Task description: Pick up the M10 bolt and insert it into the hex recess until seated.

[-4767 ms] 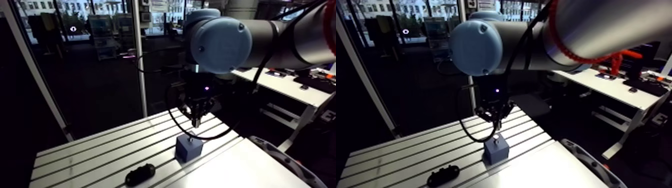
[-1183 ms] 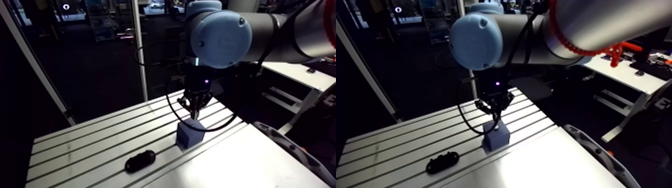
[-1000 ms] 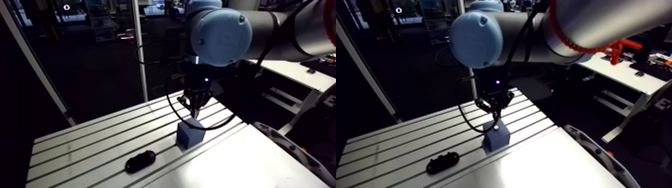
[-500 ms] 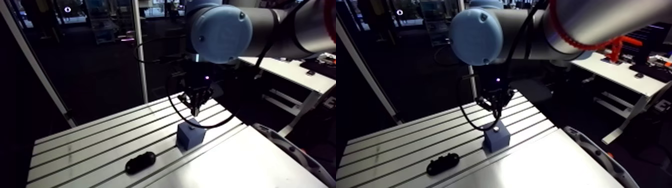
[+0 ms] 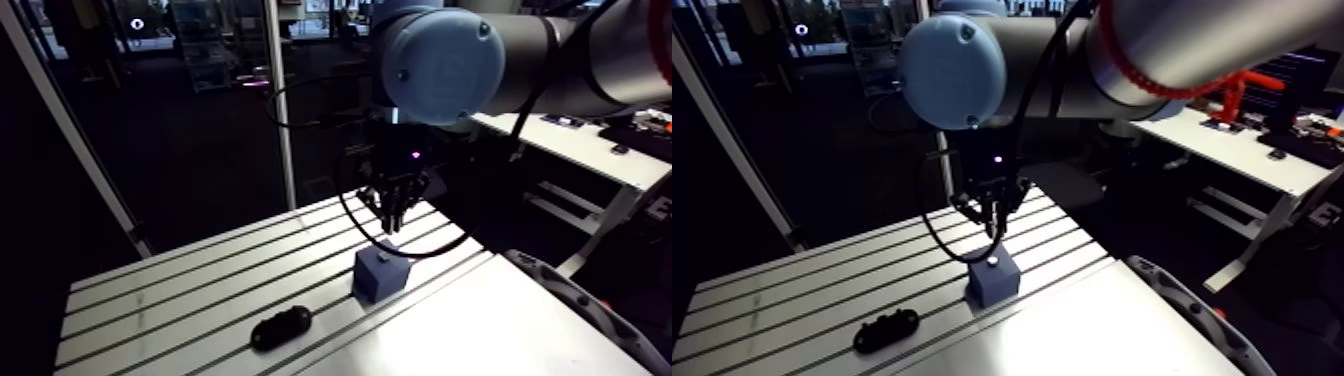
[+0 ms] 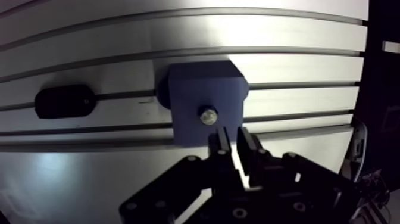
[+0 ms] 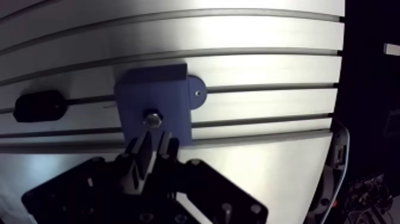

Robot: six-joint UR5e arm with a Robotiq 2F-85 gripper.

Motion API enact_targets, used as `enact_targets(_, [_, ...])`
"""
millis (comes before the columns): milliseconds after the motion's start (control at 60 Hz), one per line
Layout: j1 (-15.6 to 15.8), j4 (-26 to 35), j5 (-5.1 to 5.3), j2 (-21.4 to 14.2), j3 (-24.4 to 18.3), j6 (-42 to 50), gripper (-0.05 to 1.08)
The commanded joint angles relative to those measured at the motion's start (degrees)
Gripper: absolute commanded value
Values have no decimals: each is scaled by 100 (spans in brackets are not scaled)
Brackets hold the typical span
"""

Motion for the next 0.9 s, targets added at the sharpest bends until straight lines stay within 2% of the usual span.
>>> enact_targets(17, [5, -47, 12, -75, 42, -218, 0])
enact_targets(100, [-3, -64, -11, -132, 45, -306, 0])
enact_targets(150, [-4, -89, 22, -166, 62, -320, 0])
enact_targets(233, [6, -90, 15, -152, 54, -353, 1])
enact_targets(283, [5, -90, 32, -119, 62, -434, 6])
enact_targets(367, [6, -90, 48, -100, 94, -587, 7])
enact_targets(467, [5, -90, 50, -31, 131, -1008, 18])
enact_targets(700, [5, -121, 50, 60, 157, -1356, 27])
enact_targets(767, [5, -298, 42, 185, 168, -1374, 31])
enact_targets(900, [5, -509, 41, 233, 209, -1377, 31])
